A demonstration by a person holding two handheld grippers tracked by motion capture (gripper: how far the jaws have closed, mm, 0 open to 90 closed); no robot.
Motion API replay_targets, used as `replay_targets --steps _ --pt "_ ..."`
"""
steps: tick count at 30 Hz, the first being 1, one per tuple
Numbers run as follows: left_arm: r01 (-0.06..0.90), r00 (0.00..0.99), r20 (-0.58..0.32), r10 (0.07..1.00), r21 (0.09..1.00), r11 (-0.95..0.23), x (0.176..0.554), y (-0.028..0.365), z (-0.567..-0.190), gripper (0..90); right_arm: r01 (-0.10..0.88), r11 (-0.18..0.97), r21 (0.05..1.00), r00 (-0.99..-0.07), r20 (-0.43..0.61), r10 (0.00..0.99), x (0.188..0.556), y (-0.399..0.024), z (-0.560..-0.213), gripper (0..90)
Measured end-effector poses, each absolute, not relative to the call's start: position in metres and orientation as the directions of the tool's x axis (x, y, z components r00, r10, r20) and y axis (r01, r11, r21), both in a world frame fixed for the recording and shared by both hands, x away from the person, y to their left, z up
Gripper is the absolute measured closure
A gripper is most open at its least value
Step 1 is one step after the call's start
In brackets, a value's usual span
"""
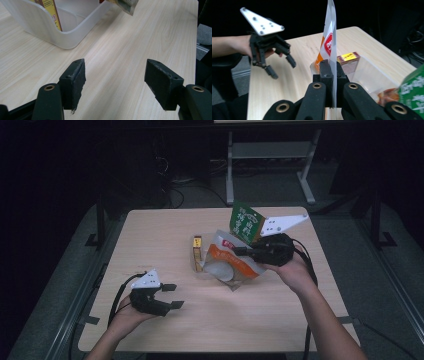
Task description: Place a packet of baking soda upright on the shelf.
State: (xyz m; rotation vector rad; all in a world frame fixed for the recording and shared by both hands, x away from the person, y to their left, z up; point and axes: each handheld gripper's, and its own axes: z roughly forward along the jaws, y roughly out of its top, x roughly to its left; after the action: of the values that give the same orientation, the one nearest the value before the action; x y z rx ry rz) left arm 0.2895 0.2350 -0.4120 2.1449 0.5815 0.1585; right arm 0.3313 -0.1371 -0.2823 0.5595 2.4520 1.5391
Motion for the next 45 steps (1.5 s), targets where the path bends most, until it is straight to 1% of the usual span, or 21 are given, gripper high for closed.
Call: replay_targets --steps 9,15,19,24,29,35,45 --pt "0.349 0.885 -0.101 0.454 0.79 -0.505 0.29 0.235 -0.412 32.6 0.243 0.363 0.9 -0.872 0.039 0.488 0.351 -0.135 -0.265 90.0" --pt "0.35 0.884 -0.103 0.455 0.791 -0.501 0.289 0.235 -0.411 32.6 0.247 0.371 0.895 -0.849 0.015 0.528 0.363 -0.129 -0.254 90.0" --pt "0.35 0.885 -0.103 0.454 0.791 -0.502 0.289 0.235 -0.411 32.5 0.271 0.365 0.891 -0.83 0.024 0.558 0.371 -0.124 -0.25 90.0" --pt "0.349 0.886 -0.104 0.452 0.792 -0.501 0.289 0.234 -0.412 32.5 0.322 0.336 0.885 -0.798 0.062 0.599 0.38 -0.117 -0.245 90.0" --pt "0.348 0.888 -0.104 0.448 0.79 -0.506 0.289 0.234 -0.412 32.6 0.351 0.333 0.875 -0.772 0.069 0.632 0.388 -0.111 -0.245 90.0" --pt "0.355 0.888 -0.111 0.445 0.782 -0.513 0.289 0.233 -0.413 32.2 0.399 0.293 0.869 -0.735 0.112 0.668 0.397 -0.105 -0.247 90.0" --pt "0.35 0.894 -0.109 0.435 0.776 -0.525 0.288 0.231 -0.413 31.7 0.443 0.272 0.854 -0.708 0.148 0.69 0.402 -0.091 -0.251 90.0"
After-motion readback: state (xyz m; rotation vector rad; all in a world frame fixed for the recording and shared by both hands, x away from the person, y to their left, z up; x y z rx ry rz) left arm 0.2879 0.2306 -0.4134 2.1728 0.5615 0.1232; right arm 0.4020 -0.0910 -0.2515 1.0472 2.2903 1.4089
